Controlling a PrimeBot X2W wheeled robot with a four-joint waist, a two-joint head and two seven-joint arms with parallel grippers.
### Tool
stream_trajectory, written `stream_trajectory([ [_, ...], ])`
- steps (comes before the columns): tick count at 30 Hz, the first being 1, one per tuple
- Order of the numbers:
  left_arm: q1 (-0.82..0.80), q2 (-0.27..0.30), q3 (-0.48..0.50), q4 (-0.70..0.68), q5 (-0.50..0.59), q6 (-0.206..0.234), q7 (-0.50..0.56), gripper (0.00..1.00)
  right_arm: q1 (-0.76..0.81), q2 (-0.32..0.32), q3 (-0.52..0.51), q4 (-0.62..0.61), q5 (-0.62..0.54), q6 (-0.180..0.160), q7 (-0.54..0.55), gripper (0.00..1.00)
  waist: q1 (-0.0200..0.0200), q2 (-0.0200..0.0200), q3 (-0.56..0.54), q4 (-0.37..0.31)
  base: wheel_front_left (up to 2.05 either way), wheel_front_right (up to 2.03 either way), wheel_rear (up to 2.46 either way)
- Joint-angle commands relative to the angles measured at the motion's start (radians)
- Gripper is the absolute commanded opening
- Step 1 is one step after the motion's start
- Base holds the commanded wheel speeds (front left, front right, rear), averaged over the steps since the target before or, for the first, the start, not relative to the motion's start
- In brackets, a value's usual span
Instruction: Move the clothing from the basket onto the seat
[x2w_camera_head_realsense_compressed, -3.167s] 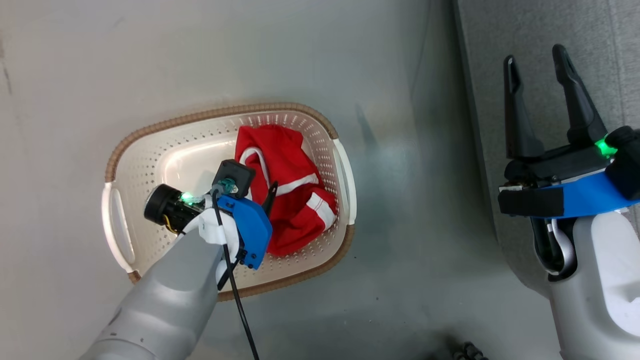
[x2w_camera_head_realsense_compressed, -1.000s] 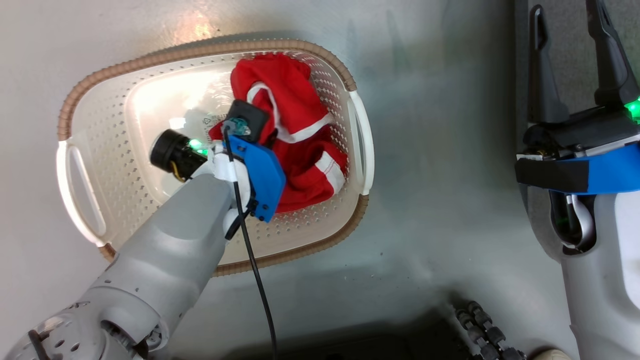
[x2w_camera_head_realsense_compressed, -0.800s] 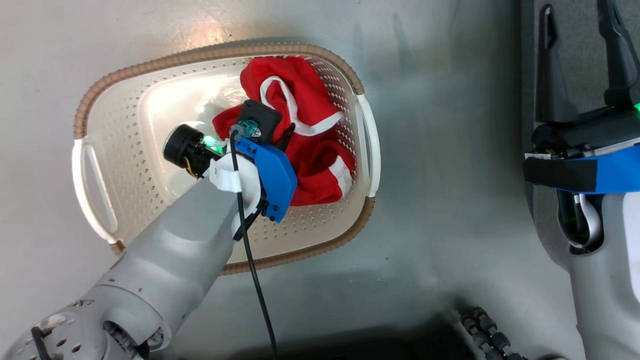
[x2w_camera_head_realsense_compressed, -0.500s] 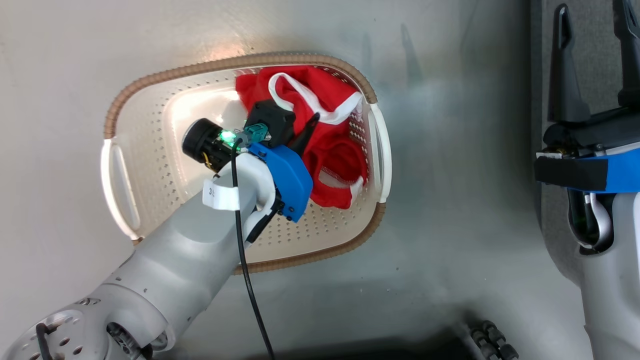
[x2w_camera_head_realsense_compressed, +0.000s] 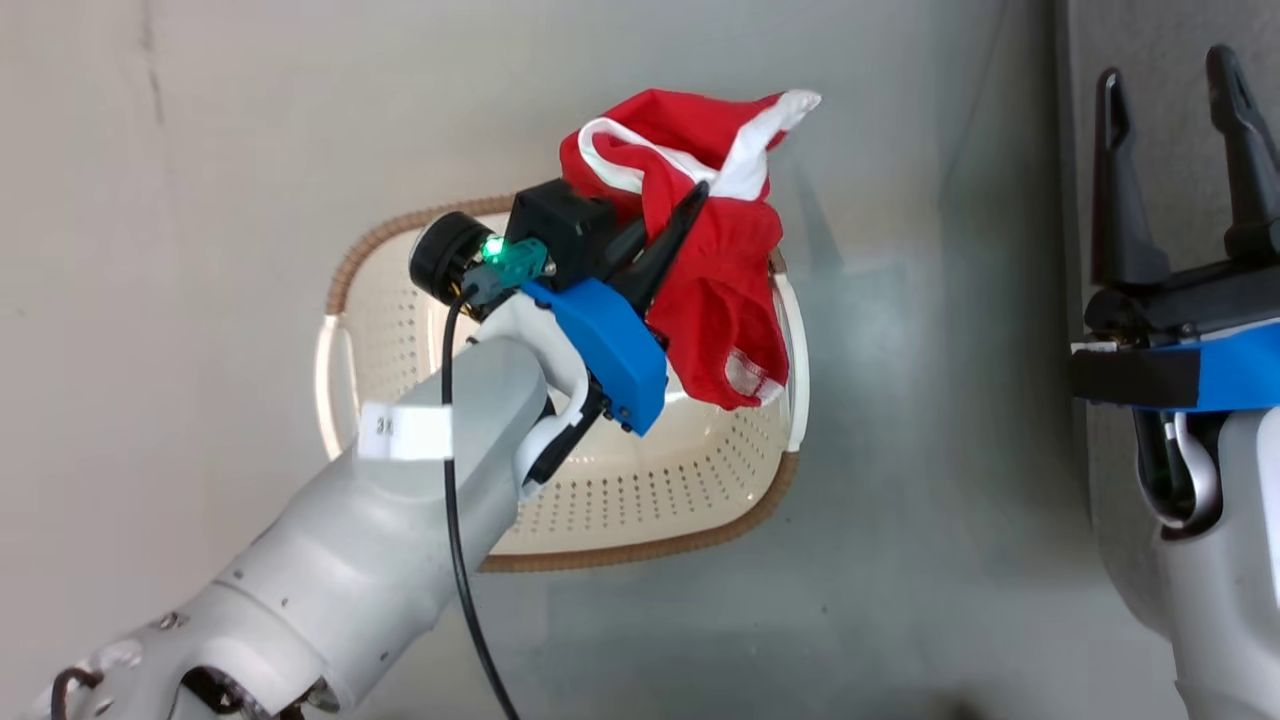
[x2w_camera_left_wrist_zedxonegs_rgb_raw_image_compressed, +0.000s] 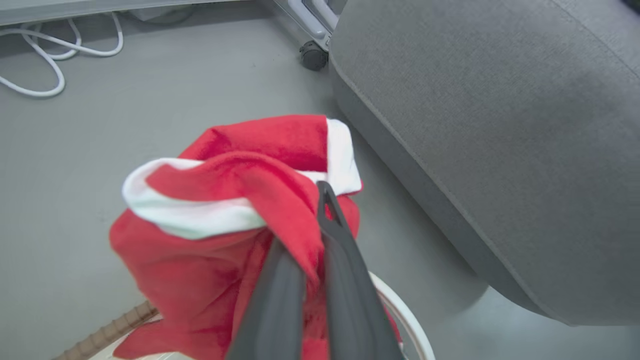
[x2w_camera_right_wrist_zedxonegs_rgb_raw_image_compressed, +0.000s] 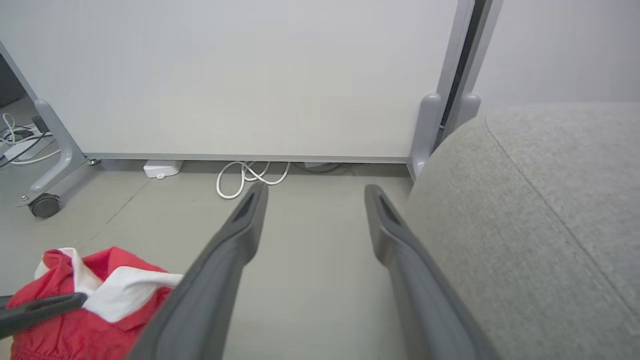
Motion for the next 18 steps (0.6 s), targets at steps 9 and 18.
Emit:
stream_trajectory([
  [9, 0.104, 0.006, 0.174, -0.136, 0.163, 0.004, -0.005, 0.0, 0.072, -0.002, 0.0, 0.044, 0.009, 0.0, -0.001, 1.0, 0.0, 0.0, -0.196, 0.032, 0.0, 0.0, 0.0],
  [18, 0.15, -0.014, 0.267, -0.225, 0.255, 0.003, -0.005, 0.0, 0.147, 0.015, 0.004, 0.084, 0.013, 0.0, -0.001, 1.0, 0.0, 0.0, -0.361, 0.04, 0.0, 0.0, 0.0],
])
